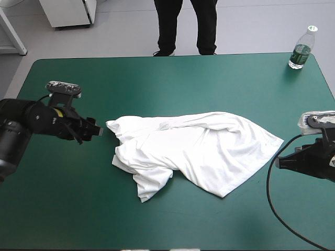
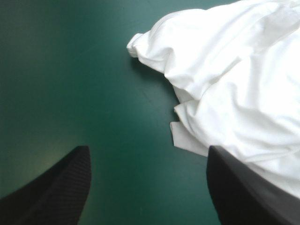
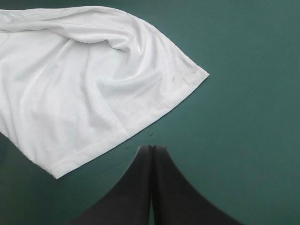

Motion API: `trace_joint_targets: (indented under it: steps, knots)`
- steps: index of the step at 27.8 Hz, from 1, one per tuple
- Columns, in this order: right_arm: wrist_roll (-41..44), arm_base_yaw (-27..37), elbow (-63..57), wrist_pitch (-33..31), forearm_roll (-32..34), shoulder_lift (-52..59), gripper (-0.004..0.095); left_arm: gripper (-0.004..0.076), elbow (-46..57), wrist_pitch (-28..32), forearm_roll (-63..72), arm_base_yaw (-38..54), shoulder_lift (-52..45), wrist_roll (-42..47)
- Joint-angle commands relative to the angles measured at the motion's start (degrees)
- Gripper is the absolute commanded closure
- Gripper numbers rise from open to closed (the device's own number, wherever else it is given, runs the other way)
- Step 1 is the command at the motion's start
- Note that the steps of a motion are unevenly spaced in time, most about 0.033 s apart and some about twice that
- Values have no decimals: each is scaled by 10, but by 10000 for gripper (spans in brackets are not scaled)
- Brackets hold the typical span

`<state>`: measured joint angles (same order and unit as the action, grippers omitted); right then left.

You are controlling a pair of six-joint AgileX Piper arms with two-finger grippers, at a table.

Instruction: Fold the cloth

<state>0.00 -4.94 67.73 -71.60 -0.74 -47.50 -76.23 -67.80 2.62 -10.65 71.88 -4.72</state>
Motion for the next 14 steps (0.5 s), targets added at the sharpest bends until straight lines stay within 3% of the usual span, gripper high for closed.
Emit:
trace_joint_targets:
  steps: [1, 7, 14]
  knots:
    - [0, -1, 16, 20, -1, 1, 925, 220, -68, 27, 11, -1, 54, -13]
    - [0, -1, 16, 34, 2, 1, 925, 232, -183, 18, 12, -1, 172, -13]
    - [-4, -1, 16, 40, 7, 1, 925, 252, -197, 41, 21, -1, 275, -17]
